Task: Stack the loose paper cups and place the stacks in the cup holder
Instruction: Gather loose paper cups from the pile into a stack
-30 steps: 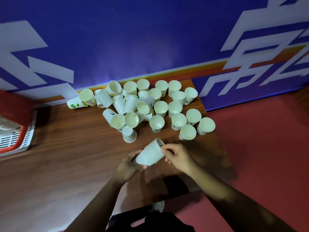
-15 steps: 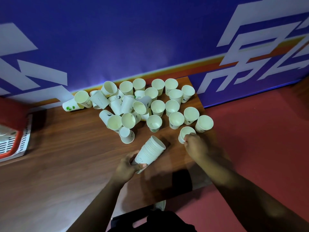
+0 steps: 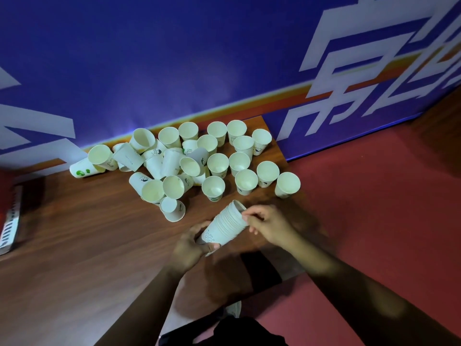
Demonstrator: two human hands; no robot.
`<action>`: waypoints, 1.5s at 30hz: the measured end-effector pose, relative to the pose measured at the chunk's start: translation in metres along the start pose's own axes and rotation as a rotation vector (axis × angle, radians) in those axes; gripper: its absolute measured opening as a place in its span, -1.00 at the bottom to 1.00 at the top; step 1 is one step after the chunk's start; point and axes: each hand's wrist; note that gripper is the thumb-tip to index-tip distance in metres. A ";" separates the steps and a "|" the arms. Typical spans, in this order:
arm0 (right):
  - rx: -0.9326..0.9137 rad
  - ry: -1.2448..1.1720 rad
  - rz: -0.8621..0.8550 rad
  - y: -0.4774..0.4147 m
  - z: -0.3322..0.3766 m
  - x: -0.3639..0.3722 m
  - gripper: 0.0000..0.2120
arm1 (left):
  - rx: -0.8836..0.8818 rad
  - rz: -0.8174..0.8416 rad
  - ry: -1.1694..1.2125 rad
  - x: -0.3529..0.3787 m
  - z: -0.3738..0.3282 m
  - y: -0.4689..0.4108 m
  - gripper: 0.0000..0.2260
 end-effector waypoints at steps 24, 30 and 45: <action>-0.073 0.163 -0.334 -0.022 -0.006 -0.041 -0.95 | 0.021 -0.013 0.029 -0.004 0.001 0.000 -0.39; -0.219 0.165 0.025 -0.012 0.041 0.014 -0.88 | 0.057 -0.087 0.112 -0.025 -0.008 0.013 -0.43; -0.157 -0.103 0.193 -0.032 0.153 0.192 -0.65 | 0.036 -0.476 0.412 -0.173 0.029 0.116 -0.44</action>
Point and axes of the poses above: each hand's wrist, its own y-axis away from the middle knuckle, its own x-axis out of the palm, z = x × y, and after that the axes turned 5 degrees about -z, right-handed
